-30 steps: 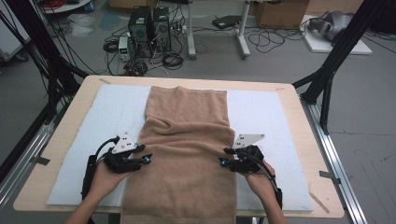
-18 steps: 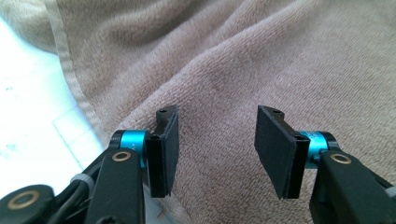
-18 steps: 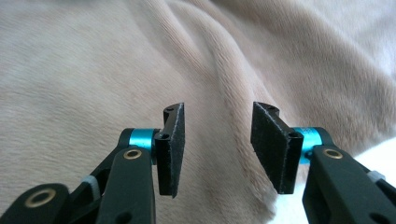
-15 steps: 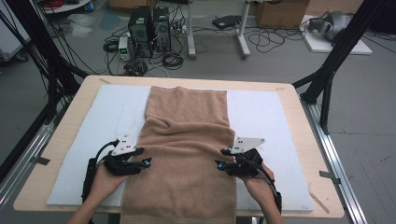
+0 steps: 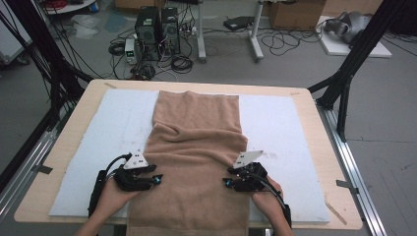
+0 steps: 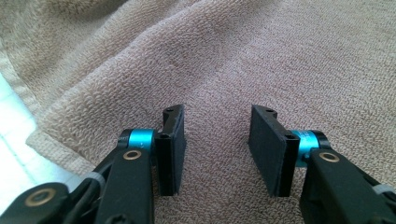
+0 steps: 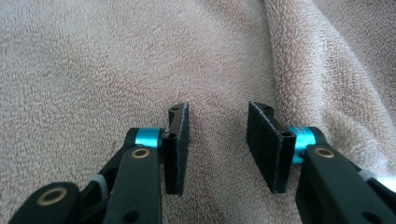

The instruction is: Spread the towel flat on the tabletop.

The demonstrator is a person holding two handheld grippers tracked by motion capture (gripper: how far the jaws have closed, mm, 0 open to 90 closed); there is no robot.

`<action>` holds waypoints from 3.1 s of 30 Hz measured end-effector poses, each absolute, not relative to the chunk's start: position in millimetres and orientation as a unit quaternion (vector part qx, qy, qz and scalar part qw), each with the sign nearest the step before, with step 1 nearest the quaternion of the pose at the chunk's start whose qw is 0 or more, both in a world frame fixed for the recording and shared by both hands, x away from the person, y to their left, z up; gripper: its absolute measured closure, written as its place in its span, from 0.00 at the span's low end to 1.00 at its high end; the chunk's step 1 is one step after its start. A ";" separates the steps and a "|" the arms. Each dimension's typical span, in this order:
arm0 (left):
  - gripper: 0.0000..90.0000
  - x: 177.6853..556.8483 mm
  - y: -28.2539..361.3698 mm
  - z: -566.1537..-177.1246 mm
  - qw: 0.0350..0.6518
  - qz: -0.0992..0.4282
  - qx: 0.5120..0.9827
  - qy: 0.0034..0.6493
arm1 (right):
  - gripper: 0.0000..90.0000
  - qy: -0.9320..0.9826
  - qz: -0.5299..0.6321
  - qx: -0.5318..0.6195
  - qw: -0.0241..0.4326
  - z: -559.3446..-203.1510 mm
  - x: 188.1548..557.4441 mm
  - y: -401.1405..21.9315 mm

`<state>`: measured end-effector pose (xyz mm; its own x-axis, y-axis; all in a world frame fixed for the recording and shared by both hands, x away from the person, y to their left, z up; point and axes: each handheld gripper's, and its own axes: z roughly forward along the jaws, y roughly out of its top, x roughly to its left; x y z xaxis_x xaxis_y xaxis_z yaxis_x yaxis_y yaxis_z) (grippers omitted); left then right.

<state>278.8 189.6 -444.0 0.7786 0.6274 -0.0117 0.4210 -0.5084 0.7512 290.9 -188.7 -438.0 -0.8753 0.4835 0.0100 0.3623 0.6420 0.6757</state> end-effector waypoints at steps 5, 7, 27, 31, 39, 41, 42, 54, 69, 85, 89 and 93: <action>0.65 276.2 188.8 -443.4 0.387 0.137 0.860 0.302 | 0.67 0.902 0.352 0.223 0.109 -430.5 282.4 -185.6; 0.65 276.2 189.0 -443.3 0.388 0.136 0.860 0.303 | 0.67 0.897 0.370 0.218 0.105 -426.2 279.1 -186.9; 0.84 271.0 190.1 -443.7 0.391 0.129 0.863 0.294 | 0.86 0.901 0.358 0.236 0.066 -438.6 282.6 -192.0; 0.91 269.2 189.3 -443.8 0.392 0.129 0.863 0.291 | 0.91 0.902 0.358 0.232 0.060 -438.3 281.6 -191.4; 0.94 257.9 192.3 -437.8 0.397 0.125 0.864 0.286 | 0.93 0.905 0.359 0.218 0.059 -433.4 276.0 -191.5; 0.94 249.1 195.3 -432.8 0.404 0.123 0.863 0.278 | 0.93 0.904 0.369 0.210 0.055 -429.7 269.3 -192.9; 0.94 243.6 196.6 -430.5 0.406 0.124 0.863 0.275 | 0.93 0.903 0.373 0.206 0.054 -427.5 264.8 -193.8; 0.82 169.4 210.0 -403.1 0.436 0.111 0.865 0.222 | 0.81 0.900 0.408 0.146 0.040 -400.9 187.2 -202.2; 0.68 241.0 196.9 -446.9 0.410 0.124 0.860 0.276 | 0.66 0.903 0.355 0.231 0.074 -439.0 262.0 -201.3; 0.77 210.4 224.0 -431.7 0.420 0.111 0.861 0.265 | 0.78 0.901 0.389 0.186 0.041 -423.2 226.8 -201.7; 0.68 222.1 230.4 -430.2 0.425 0.119 0.851 0.286 | 0.68 0.893 0.391 0.211 0.076 -416.2 238.6 -207.9; 0.67 242.1 227.9 -435.8 0.422 0.121 0.843 0.312 | 0.62 0.887 0.378 0.247 0.093 -420.6 264.4 -212.0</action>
<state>242.1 227.9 -435.8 0.7764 0.6275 -0.0584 0.4227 -0.4499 0.7867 264.4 -212.0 -420.6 -0.8605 0.5089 0.0226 0.3687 0.5916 0.7169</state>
